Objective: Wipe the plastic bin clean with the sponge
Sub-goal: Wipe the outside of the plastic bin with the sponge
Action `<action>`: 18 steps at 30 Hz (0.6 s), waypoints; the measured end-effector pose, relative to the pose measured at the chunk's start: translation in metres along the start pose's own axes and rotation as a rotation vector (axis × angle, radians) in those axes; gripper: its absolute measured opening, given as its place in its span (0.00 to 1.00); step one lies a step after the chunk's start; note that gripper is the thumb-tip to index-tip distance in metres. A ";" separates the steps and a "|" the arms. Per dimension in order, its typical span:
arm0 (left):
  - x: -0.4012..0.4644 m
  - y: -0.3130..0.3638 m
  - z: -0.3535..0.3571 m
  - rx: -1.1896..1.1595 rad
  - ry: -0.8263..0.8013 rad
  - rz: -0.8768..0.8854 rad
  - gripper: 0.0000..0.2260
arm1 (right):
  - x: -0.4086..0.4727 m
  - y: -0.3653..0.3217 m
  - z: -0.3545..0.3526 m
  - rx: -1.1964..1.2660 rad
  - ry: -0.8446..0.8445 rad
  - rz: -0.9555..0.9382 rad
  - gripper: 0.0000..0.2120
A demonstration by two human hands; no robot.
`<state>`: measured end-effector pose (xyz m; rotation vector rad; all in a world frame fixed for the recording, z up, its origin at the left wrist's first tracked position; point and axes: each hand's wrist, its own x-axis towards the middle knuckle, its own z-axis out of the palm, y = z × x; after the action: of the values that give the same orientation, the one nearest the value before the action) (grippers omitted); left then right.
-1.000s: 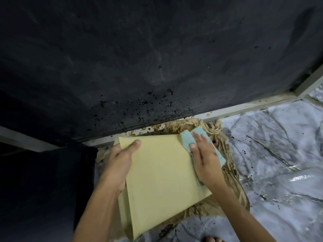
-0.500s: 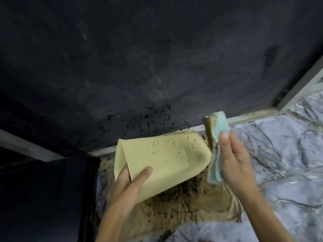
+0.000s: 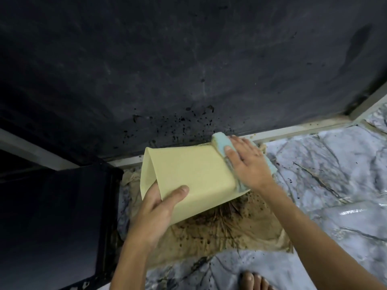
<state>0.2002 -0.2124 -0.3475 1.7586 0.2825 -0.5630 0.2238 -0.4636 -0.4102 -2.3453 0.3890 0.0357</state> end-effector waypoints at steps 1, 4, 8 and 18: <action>0.000 0.001 0.000 0.011 -0.011 0.003 0.19 | 0.002 0.003 -0.002 0.004 0.004 0.047 0.26; 0.000 0.004 -0.001 0.018 0.015 0.001 0.18 | -0.002 -0.027 0.006 -0.066 -0.058 -0.044 0.29; -0.004 0.009 0.000 0.052 -0.035 0.059 0.24 | -0.023 -0.104 0.028 0.026 -0.155 -0.391 0.28; -0.002 -0.002 -0.004 -0.005 -0.013 -0.007 0.25 | -0.004 0.011 -0.005 -0.092 -0.033 0.053 0.28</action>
<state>0.1987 -0.2076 -0.3480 1.7494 0.2805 -0.5781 0.2164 -0.4737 -0.4138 -2.4210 0.4417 0.1203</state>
